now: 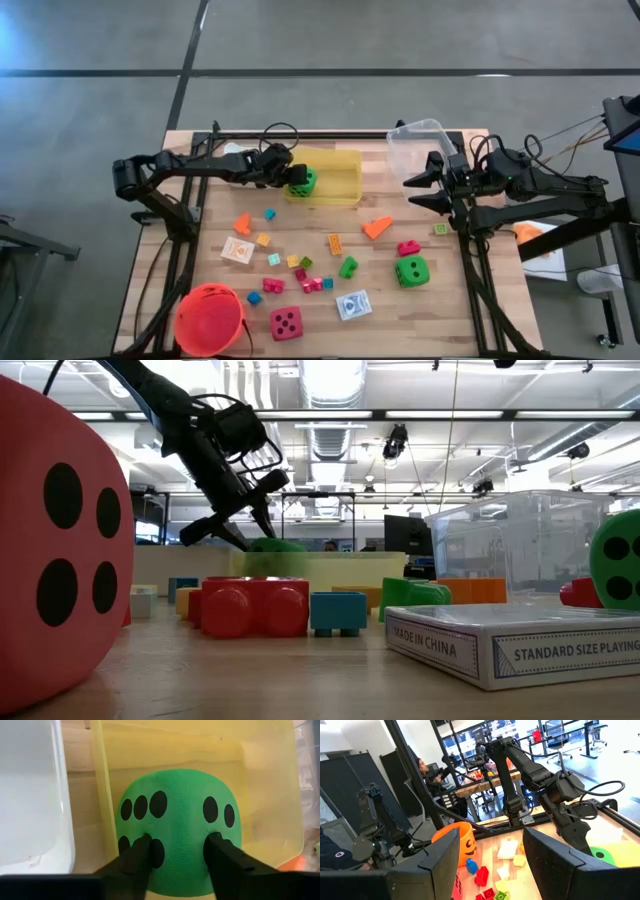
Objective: Pick & Place Toys
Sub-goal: Put the top green dice into the yellow bin, then put the top blue game piece into the transparent bin
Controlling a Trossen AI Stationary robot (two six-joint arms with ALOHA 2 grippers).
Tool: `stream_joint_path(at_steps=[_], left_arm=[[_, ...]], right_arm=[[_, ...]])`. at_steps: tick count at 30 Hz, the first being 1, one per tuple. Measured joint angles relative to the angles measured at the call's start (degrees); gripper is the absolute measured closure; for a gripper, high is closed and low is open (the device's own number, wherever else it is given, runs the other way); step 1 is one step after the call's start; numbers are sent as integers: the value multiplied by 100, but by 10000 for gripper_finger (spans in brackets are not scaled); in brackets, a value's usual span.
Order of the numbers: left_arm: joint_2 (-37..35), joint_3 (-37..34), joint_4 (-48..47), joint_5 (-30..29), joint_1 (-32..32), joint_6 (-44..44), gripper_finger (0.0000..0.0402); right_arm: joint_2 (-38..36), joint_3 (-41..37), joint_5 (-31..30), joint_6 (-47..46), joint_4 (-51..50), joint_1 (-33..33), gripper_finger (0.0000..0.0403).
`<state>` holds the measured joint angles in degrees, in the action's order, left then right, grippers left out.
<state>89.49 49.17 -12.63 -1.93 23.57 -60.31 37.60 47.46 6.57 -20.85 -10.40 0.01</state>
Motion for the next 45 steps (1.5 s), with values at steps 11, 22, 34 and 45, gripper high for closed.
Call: stream_joint_path(at_steps=[11, 22, 34, 45], left_arm=[[-111, 4, 40, 2, 0, 2, 85], [-989, 11, -239, 57, -31, 1232, 79], [-1810, 11, -2621, 148, -964, 1815, 78], [-1264, 9, -3273, -360, -1421, 1882, 111]], right_arm=[[0, 0, 2, -15, -2, 0, 190], [0, 0, 2, 2, -2, 0, 190], [-2, 0, 2, 5, -6, 0, 190], [-2, 0, -1, 141, -10, 0, 190]])
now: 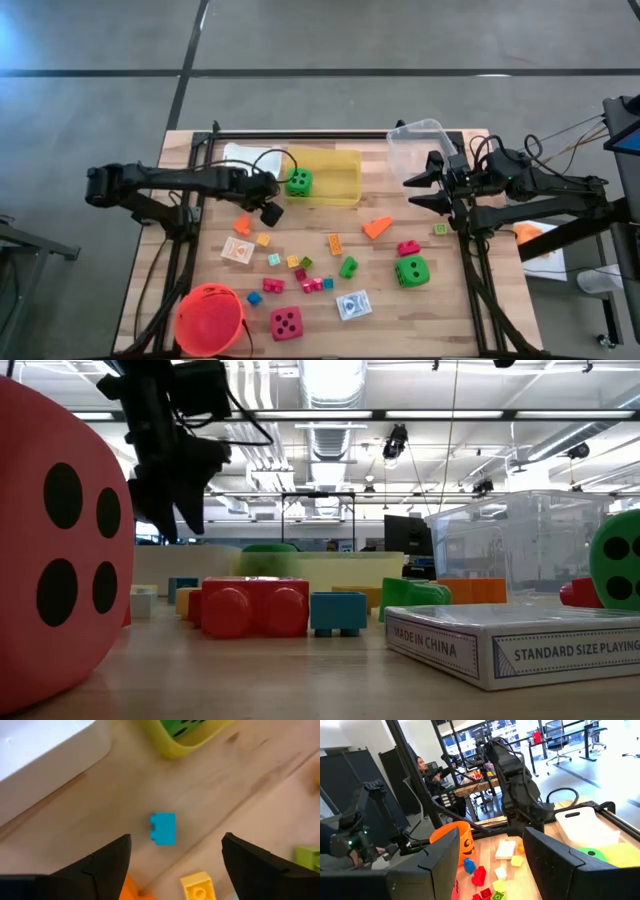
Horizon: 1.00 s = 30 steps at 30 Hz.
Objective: Pick & Place Toys
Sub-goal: Put the top blue game piece into the transparent bin
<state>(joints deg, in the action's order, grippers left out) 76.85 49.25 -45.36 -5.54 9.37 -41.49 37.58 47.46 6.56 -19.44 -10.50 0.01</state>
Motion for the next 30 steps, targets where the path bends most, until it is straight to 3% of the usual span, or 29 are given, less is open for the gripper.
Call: stream_joint_path(at_steps=[9, 26, 30], left_arm=[[841, -9, 94, 26, -53, -29, 150], [1601, -9, 456, 92, -81, 273, 157], [1668, -9, 610, 76, -81, 273, 187]], right_arm=[[0, 0, -3, -76, -2, 0, 190], [0, 0, -2, -157, -8, 0, 190], [0, 0, -2, -157, -8, 0, 190]])
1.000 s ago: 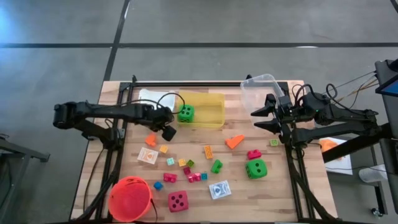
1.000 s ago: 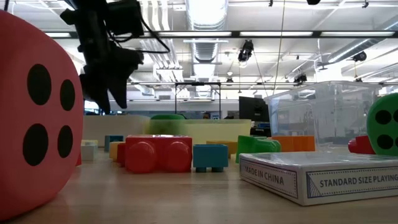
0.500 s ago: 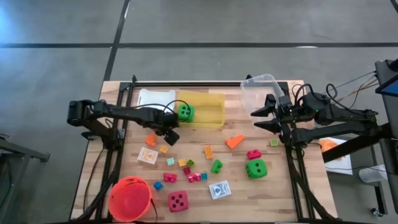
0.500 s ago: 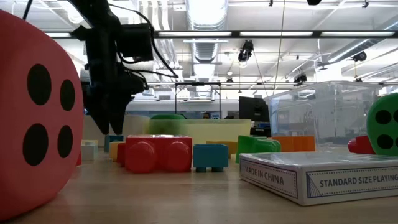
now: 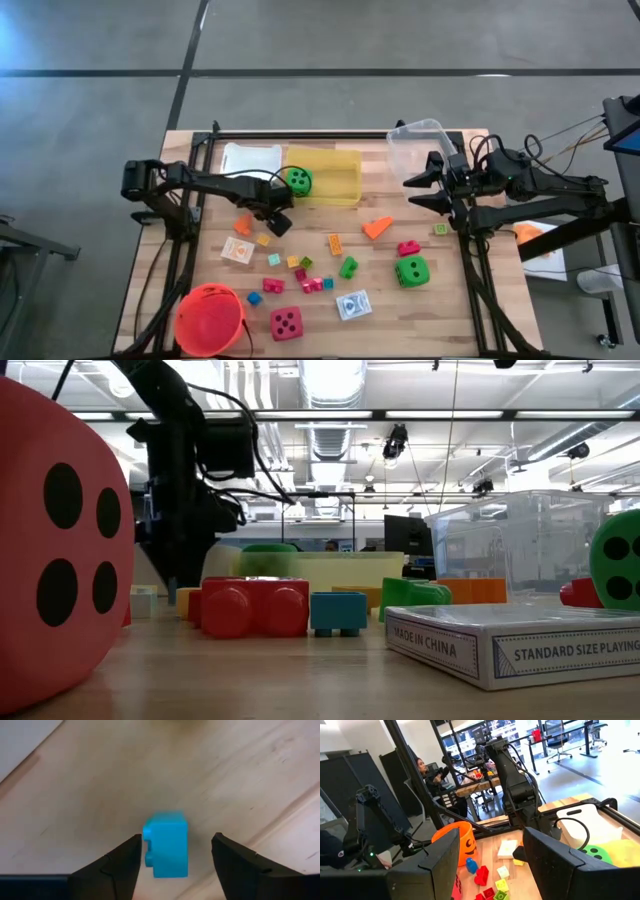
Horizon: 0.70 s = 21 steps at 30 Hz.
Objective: Pick & Place Toys
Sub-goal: Put the top blue game piece into the transparent bin
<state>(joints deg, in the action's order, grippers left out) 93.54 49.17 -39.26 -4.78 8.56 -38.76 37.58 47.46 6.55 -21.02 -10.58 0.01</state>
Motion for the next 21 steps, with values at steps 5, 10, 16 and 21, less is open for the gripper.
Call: stream_joint_path(at_steps=[5, 10, 16, 21], left_arm=[[0, 0, 34, -15, 0, 203, 268], [-4, 0, 32, 29, 0, 369, 321], [-88, 0, 12, 293, 0, 341, 321], [-557, 0, -134, 356, 0, 41, 321]], right_arm=[[0, 0, 0, 0, 2, 0, 190], [2, 0, -2, -3, 2, 0, 190], [-1, 0, -7, -435, 52, 0, 190], [0, 0, -9, -452, 74, 0, 190]])
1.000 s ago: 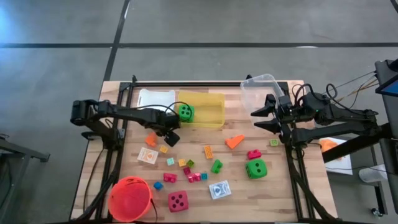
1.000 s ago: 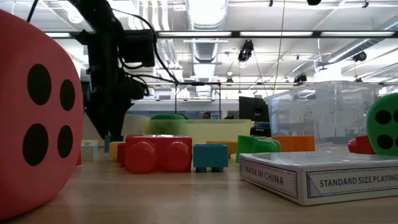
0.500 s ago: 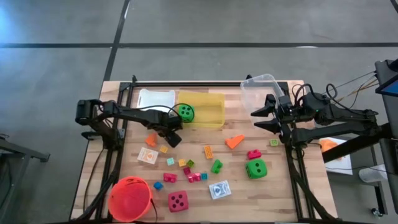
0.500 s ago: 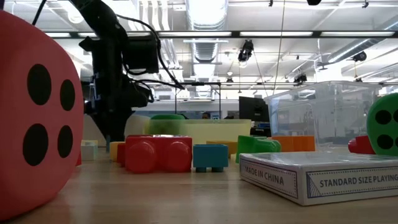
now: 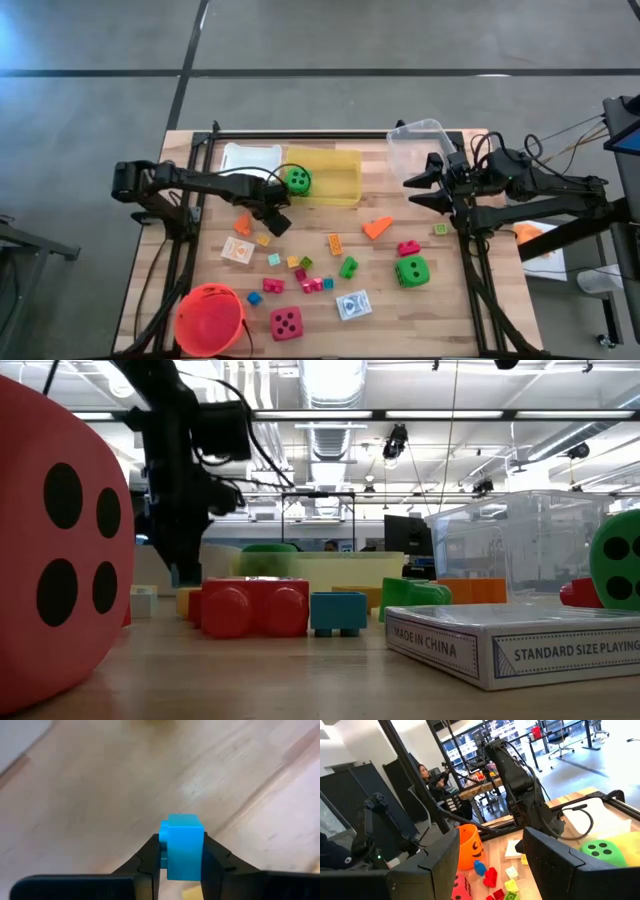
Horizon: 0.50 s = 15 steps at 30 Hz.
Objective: Pick & Place Toys
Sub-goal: Put the top blue game piece into the transparent bin
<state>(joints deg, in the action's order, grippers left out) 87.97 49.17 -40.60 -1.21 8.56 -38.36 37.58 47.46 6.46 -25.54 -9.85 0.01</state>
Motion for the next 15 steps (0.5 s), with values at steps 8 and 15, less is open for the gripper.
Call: stream_joint_path(at_steps=[8, 15], left_arm=[[-1219, 0, 283, 53, 4, -741, 321], [-1678, 4, 2810, 921, 0, -1739, 321]], right_arm=[[185, 0, -217, -3, 39, 0, 190], [861, 0, -448, -332, 556, 0, 190]])
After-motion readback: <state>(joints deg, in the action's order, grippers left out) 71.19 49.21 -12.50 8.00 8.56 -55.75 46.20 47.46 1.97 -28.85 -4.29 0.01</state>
